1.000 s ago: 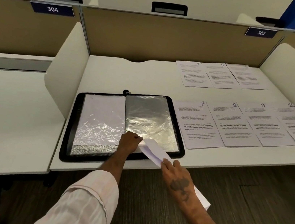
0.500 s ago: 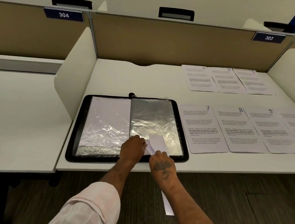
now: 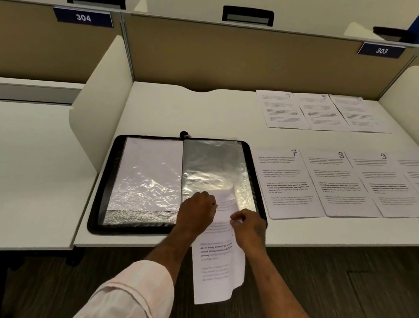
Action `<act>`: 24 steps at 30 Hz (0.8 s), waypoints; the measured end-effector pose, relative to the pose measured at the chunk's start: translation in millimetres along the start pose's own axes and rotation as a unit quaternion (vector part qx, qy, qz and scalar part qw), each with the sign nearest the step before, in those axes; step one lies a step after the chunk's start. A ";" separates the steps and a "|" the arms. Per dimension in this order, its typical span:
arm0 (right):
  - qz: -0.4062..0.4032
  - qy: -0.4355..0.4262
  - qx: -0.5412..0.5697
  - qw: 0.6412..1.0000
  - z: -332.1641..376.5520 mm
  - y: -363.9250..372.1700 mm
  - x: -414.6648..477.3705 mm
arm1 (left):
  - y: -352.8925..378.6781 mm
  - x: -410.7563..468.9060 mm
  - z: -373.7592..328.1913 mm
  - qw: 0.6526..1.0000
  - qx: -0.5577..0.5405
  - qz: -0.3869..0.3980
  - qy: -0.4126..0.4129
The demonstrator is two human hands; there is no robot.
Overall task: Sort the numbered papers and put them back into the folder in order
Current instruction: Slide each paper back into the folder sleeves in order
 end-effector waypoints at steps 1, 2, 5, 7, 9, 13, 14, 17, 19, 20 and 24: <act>-0.014 0.016 0.014 1.000 -4.0 -2.6 3.0 | 1.1 0.3 -2.7 1.000 0.001 -0.007 0.011; -0.024 0.031 0.027 0.999 -5.9 -4.7 4.6 | 2.6 0.2 -5.2 1.000 0.004 -0.011 0.021; -0.033 0.072 0.047 0.996 -11.7 -2.7 10.5 | 10.9 -3.6 -7.9 0.999 0.011 -0.013 0.035; -0.050 0.078 0.051 0.994 -12.8 0.8 17.4 | 17.4 -5.8 -8.0 0.999 0.016 -0.016 0.035; -0.073 0.074 0.063 0.993 -13.9 3.1 25.1 | 23.0 -8.2 -5.7 0.999 0.023 -0.015 0.041; -0.092 0.086 0.127 0.984 -20.1 -1.5 32.8 | 30.7 -14.9 5.8 0.997 0.067 -0.004 0.043; -0.083 0.095 0.149 0.981 -22.9 -4.8 32.5 | 31.3 -16.4 9.2 0.996 0.076 0.003 0.037; -0.013 0.146 0.146 0.978 -40.9 -16.4 27.3 | 28.6 -20.1 13.6 0.996 0.085 0.029 0.016; 0.083 0.199 0.110 0.970 -57.2 -22.0 21.2 | 26.7 -21.1 15.5 0.996 0.080 0.040 0.004; 0.136 0.230 0.101 0.958 -62.9 -25.1 15.0 | 24.7 -21.4 15.5 0.996 0.079 0.037 0.001; 0.245 0.277 0.075 0.926 -68.6 -34.5 -8.6 | 21.1 -22.1 14.2 0.996 0.084 0.034 -0.003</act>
Point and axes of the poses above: each hand's wrist, its own x-axis towards the middle knuckle, its own y-axis out of the palm, z = x × y, the point moved 1 cm from there along x, towards the middle knuckle, and after that the axes turned 11 degrees about x, right-handed, at the moved point
